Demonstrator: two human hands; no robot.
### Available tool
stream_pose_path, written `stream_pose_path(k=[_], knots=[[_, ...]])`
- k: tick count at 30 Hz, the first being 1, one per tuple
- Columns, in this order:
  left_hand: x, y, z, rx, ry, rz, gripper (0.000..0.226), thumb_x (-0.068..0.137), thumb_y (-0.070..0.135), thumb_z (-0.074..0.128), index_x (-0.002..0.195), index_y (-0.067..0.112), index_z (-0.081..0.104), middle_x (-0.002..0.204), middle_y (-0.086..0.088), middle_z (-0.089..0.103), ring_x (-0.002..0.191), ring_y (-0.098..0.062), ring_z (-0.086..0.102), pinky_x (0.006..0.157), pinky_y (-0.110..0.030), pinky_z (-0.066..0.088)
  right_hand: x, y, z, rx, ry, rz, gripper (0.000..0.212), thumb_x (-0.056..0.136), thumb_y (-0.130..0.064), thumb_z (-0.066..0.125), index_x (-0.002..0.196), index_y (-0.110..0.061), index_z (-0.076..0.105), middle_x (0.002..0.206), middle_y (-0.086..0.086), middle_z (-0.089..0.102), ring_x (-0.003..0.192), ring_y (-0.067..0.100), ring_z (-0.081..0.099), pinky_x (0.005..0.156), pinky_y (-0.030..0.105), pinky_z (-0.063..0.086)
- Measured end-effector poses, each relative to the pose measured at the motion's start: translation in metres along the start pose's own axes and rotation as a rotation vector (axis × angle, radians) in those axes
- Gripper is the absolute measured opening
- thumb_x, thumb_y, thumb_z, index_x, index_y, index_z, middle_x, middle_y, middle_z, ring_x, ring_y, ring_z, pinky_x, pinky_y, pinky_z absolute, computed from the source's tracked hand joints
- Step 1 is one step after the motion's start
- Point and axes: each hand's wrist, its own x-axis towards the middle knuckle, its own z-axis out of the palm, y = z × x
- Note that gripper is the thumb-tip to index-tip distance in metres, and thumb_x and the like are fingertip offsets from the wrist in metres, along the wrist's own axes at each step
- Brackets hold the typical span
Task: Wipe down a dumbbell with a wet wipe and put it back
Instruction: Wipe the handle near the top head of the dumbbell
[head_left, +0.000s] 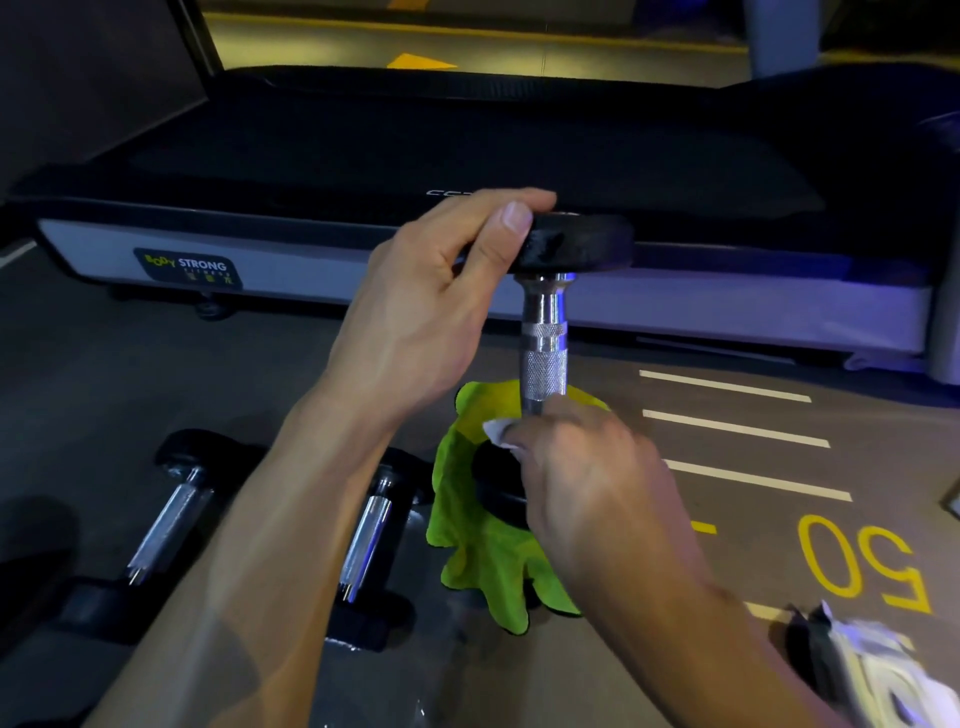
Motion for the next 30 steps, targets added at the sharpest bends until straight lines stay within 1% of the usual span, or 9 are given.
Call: stream_pose_path(k=[3, 6, 13, 16, 19, 22, 24, 26, 30], knots=[[-0.004, 0.002, -0.001, -0.005, -0.002, 0.004, 0.034, 0.111, 0.040, 0.045, 0.131, 0.031, 0.070, 0.130, 0.016, 0.070, 0.125, 0.000, 0.062, 0.108, -0.028, 0.048, 0.013, 0.002, -0.011, -0.058, 0.040, -0.005, 0.035, 0.100, -0.019, 0.060, 0.127, -0.040, 0.068, 0.113, -0.009, 0.065, 0.105, 0.025, 0.064, 0.076, 0.035, 0.050], [-0.007, 0.005, -0.001, -0.015, -0.002, 0.003, 0.034, 0.111, 0.040, 0.045, 0.132, 0.031, 0.070, 0.131, 0.016, 0.070, 0.126, 0.001, 0.062, 0.109, -0.028, 0.048, 0.012, 0.008, -0.003, -0.001, 0.172, -0.052, 0.039, 0.092, -0.007, 0.068, 0.121, -0.033, 0.073, 0.109, -0.007, 0.067, 0.098, 0.029, 0.065, 0.071, 0.040, 0.056], [-0.014, 0.012, 0.000, -0.032, 0.020, -0.006, 0.030, 0.110, 0.040, 0.049, 0.129, 0.034, 0.071, 0.129, 0.018, 0.070, 0.125, 0.002, 0.062, 0.108, -0.024, 0.046, -0.008, 0.006, 0.000, -0.046, -0.060, -0.023, 0.033, 0.101, -0.016, 0.053, 0.125, -0.034, 0.066, 0.122, -0.008, 0.061, 0.119, 0.022, 0.055, 0.093, 0.036, 0.051], [-0.017, 0.015, -0.001, -0.045, 0.011, 0.023, 0.027, 0.110, 0.036, 0.049, 0.128, 0.036, 0.069, 0.130, 0.016, 0.070, 0.126, 0.002, 0.062, 0.108, -0.023, 0.046, -0.005, -0.023, 0.004, -0.159, -0.131, -0.015, 0.026, 0.102, -0.009, 0.046, 0.118, -0.020, 0.063, 0.121, 0.003, 0.058, 0.122, 0.028, 0.051, 0.081, 0.035, 0.039], [-0.021, 0.018, -0.002, -0.051, -0.007, 0.036, 0.025, 0.111, 0.033, 0.049, 0.127, 0.039, 0.067, 0.130, 0.017, 0.069, 0.127, 0.003, 0.060, 0.106, -0.016, 0.043, -0.011, -0.016, 0.001, -0.122, -0.162, 0.012, 0.025, 0.099, -0.010, 0.048, 0.110, -0.026, 0.064, 0.112, -0.003, 0.056, 0.113, 0.022, 0.053, 0.079, 0.030, 0.042], [-0.023, 0.016, -0.004, -0.043, -0.005, 0.047, 0.025, 0.111, 0.032, 0.048, 0.127, 0.038, 0.067, 0.130, 0.016, 0.068, 0.127, 0.003, 0.060, 0.106, -0.016, 0.043, -0.022, 0.001, -0.008, -0.013, -0.189, 0.079, 0.019, 0.096, -0.016, 0.051, 0.096, -0.033, 0.059, 0.084, -0.011, 0.046, 0.079, 0.003, 0.050, 0.063, 0.013, 0.040], [-0.021, 0.015, -0.004, -0.045, -0.003, 0.055, 0.025, 0.112, 0.031, 0.048, 0.127, 0.038, 0.066, 0.130, 0.015, 0.069, 0.126, 0.002, 0.061, 0.107, -0.020, 0.044, -0.028, 0.009, -0.014, 0.016, -0.143, 0.119, 0.017, 0.094, -0.014, 0.058, 0.098, -0.028, 0.066, 0.085, -0.010, 0.058, 0.081, 0.007, 0.059, 0.066, 0.018, 0.045], [-0.020, 0.014, -0.003, -0.053, -0.008, 0.056, 0.026, 0.112, 0.031, 0.047, 0.128, 0.036, 0.067, 0.130, 0.013, 0.069, 0.127, 0.001, 0.061, 0.108, -0.022, 0.045, -0.029, 0.013, -0.019, -0.011, -0.114, 0.155, 0.018, 0.092, -0.011, 0.061, 0.103, -0.024, 0.067, 0.094, -0.001, 0.066, 0.091, 0.025, 0.062, 0.075, 0.038, 0.049], [-0.020, 0.015, 0.000, -0.071, -0.036, 0.081, 0.026, 0.111, 0.027, 0.049, 0.128, 0.030, 0.068, 0.130, 0.012, 0.069, 0.129, -0.001, 0.060, 0.109, -0.020, 0.043, -0.023, -0.007, -0.014, -0.088, -0.176, 0.102, 0.012, 0.092, -0.014, 0.051, 0.095, -0.024, 0.057, 0.081, -0.006, 0.041, 0.076, 0.017, 0.038, 0.060, 0.032, 0.029]])
